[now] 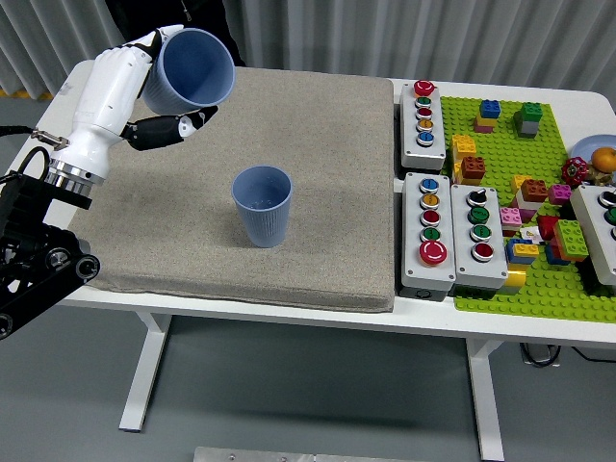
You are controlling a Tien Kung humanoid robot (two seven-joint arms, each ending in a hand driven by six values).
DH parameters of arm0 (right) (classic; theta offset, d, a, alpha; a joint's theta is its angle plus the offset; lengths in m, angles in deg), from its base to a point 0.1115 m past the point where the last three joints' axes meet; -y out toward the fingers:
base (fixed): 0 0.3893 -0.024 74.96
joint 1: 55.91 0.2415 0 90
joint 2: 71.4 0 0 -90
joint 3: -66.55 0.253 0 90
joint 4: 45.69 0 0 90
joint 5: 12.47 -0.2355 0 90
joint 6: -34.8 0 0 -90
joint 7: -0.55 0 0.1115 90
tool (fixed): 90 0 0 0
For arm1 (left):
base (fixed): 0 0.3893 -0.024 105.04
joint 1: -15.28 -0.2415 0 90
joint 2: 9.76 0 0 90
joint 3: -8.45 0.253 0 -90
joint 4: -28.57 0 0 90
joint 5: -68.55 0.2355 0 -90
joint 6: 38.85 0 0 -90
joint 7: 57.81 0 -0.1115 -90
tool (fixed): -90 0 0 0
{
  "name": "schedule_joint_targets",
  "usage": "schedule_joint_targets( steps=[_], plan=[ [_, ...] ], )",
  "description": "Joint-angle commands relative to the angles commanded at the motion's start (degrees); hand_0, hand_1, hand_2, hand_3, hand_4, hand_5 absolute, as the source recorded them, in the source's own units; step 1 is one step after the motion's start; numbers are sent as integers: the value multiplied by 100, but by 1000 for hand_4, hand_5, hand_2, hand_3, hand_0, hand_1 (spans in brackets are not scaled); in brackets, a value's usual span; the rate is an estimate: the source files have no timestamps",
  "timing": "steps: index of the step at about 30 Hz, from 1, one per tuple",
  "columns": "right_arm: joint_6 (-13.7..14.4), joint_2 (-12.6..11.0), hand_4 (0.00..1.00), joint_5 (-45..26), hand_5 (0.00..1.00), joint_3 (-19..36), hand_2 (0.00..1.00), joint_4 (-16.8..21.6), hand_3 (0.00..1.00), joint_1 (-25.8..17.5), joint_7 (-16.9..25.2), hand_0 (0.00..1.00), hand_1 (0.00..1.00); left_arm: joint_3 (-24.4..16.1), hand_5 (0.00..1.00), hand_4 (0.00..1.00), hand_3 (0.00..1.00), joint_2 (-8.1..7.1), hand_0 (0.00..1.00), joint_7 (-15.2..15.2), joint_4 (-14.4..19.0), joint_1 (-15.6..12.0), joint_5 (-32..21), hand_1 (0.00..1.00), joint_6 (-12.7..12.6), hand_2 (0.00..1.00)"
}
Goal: Pick cup pour cup place
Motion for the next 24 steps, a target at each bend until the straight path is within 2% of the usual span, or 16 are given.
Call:
schedule_joint_targets(
  steps=[4, 6, 7, 9, 11, 16, 24],
  plan=[
    [1, 2, 2, 64, 82, 23, 559, 3, 570, -33, -16, 703, 631, -132, 74, 636, 576, 290, 484, -301, -417, -214, -968, 508, 22, 664],
    [7, 1, 2, 94, 81, 43, 559, 4, 570, -45, -17, 703, 631, -277, 78, 636, 575, 544, 486, -498, -718, -374, -1483, 509, 142, 667],
    [8, 1, 2, 95, 81, 44, 559, 4, 570, -47, -17, 703, 631, -296, 78, 636, 575, 586, 486, -528, -774, -395, -1744, 509, 164, 667],
    [11, 8, 2, 113, 81, 47, 559, 6, 570, -60, -26, 703, 631, -333, 78, 636, 575, 790, 486, -665, -1046, -499, -2191, 509, 291, 667],
    [10, 10, 2, 130, 82, 51, 559, 6, 570, -64, -29, 703, 631, -317, 76, 632, 575, 914, 487, -768, -1247, -563, -2712, 508, 336, 663],
    [18, 22, 2, 95, 82, 33, 559, 3, 570, -67, -19, 703, 631, -233, 76, 632, 575, 1098, 487, -985, -1586, -670, -3867, 508, 289, 663],
    [25, 42, 2, 69, 81, 24, 559, 0, 572, -62, -16, 703, 630, -70, 42, 608, 576, 1291, 506, -1297, -1814, -744, -5803, 519, 281, 667]
  ],
)
